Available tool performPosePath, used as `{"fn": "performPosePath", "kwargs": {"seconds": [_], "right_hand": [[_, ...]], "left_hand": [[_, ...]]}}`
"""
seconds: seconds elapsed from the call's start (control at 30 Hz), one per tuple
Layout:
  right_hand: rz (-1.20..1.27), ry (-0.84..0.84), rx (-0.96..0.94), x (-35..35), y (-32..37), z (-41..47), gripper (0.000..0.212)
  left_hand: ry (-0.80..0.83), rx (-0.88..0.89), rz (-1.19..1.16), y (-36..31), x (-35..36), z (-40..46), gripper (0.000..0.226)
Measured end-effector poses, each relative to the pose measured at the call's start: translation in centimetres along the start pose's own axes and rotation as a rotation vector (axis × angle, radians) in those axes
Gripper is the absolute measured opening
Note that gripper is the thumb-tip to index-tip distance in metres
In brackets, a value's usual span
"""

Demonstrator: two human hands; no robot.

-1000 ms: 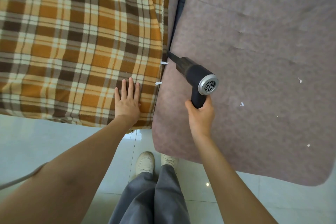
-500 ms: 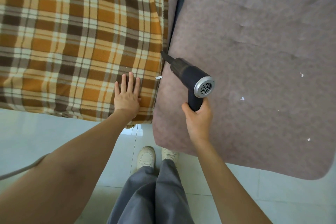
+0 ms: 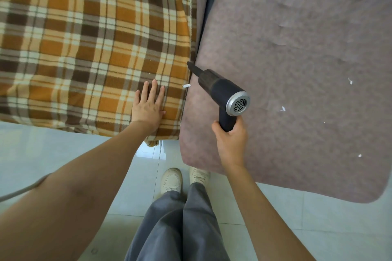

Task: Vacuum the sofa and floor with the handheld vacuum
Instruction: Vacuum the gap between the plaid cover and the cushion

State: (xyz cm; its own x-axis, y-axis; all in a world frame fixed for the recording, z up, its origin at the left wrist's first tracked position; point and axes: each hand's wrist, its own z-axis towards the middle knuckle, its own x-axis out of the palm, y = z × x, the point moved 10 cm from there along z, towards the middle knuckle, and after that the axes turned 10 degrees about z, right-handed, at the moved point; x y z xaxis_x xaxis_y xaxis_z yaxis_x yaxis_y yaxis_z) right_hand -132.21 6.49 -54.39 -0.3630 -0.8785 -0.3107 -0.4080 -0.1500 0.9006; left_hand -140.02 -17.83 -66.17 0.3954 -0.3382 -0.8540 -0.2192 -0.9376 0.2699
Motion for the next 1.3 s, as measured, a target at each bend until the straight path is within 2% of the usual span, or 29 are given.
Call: {"fn": "performPosePath", "kwargs": {"seconds": [0.47,0.73,1.03,1.3], "right_hand": [[-0.026,0.000,0.031,-0.5,-0.5,-0.5,0.027],[-0.014,0.001,0.025,-1.5,-0.8,-1.4,0.026],[-0.084,0.007,-0.048,1.8,1.3,4.1,0.036],[-0.094,0.005,-0.091,2.2,2.6,6.4,0.036]], "left_hand": [[-0.058,-0.036,-0.013,-0.4,0.6,-1.1,0.070],[-0.042,-0.028,-0.003,-0.7,1.2,-2.2,0.076],[0.015,-0.060,-0.019,-1.0,0.8,-2.1,0.082],[0.034,-0.061,-0.009,-1.1,0.8,-1.9,0.082]]}}
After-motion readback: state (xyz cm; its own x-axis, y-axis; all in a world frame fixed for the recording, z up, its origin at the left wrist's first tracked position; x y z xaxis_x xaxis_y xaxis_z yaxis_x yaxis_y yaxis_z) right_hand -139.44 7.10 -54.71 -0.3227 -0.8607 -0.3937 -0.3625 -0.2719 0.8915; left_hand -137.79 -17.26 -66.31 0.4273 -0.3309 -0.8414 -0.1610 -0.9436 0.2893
